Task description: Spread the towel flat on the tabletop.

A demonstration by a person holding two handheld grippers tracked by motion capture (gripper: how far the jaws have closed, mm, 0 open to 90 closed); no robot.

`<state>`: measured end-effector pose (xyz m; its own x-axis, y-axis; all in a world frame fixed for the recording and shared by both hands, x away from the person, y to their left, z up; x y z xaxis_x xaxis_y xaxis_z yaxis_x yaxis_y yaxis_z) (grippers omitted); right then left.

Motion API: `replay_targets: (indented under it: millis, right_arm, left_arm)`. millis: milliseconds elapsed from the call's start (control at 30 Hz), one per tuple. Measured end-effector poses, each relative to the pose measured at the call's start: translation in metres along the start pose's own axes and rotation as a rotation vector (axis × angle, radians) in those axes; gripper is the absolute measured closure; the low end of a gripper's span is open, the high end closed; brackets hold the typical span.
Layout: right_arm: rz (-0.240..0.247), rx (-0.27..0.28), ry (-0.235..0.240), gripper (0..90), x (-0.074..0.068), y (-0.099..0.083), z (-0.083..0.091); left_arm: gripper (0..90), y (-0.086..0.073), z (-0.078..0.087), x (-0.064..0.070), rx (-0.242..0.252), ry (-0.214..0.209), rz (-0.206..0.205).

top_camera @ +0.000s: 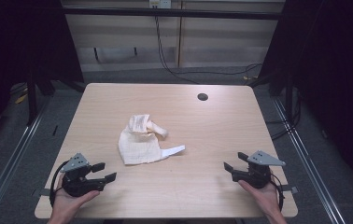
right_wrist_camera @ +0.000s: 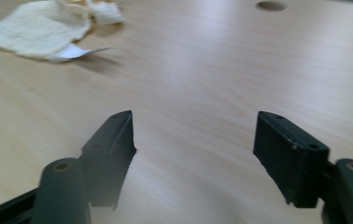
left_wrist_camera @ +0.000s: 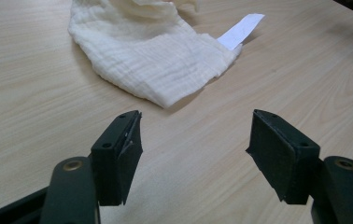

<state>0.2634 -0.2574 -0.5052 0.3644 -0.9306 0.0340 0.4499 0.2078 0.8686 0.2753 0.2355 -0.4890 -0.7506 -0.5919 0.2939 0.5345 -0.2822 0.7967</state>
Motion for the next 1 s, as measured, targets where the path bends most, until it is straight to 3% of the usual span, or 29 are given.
replay_targets:
  millis: [33,67,100,267,367,400,600,767,867,1000]
  right_arm:
    - [0.0,0.0,0.0,29.9,0.0,0.0,0.0]
    - [-0.028,-0.033,0.061,32.6,-0.001,-0.001,0.0]
    - [-0.04,-0.044,0.076,32.0,-0.001,-0.001,0.0]
    - [-0.055,-0.052,0.063,27.9,-0.002,-0.001,0.001]
    - [-0.053,-0.091,0.072,27.9,-0.003,-0.002,0.001]
    - [-0.054,-0.103,0.099,26.7,-0.005,-0.002,0.001]
    - [-0.059,-0.102,0.125,24.3,-0.006,0.0,0.003]
    - [-0.048,-0.103,0.14,24.4,-0.009,0.0,0.005]
    - [-0.031,-0.108,0.159,24.5,-0.014,0.001,0.007]
    - [-0.006,-0.108,0.169,24.9,-0.019,0.002,0.009]
  left_arm:
    - [33.9,0.0,0.0,0.0,0.0,0.0,0.0]
    - [33.9,0.0,0.0,-0.001,-0.001,0.0,0.001]
    - [33.8,0.0,-0.001,-0.003,-0.006,-0.006,0.013]
    - [34.5,0.001,-0.001,-0.006,-0.005,-0.008,0.023]
    - [46.8,0.001,-0.002,-0.007,-0.021,-0.017,-0.012]
    - [45.5,0.003,-0.005,-0.008,-0.025,-0.006,-0.01]
    - [45.4,0.009,-0.007,-0.014,-0.011,-0.021,0.01]
    - [42.0,0.021,-0.008,-0.016,-0.01,-0.058,-0.014]
    - [48.4,0.034,-0.014,-0.017,-0.046,-0.041,-0.057]
    - [50.5,0.047,-0.021,-0.021,-0.042,-0.044,-0.074]
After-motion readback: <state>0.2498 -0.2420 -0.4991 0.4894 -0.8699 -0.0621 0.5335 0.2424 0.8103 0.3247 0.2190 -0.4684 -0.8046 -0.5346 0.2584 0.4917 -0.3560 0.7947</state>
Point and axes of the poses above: each handheld gripper's, and its own axes: z roughly backward along the jaws, y roughly out of its top, x roughly to its right, the point moved 4 cm from there along -z, roughly forward along the jaws, and after that the axes turned 9 degrees about -y, right-handed, at the moved point
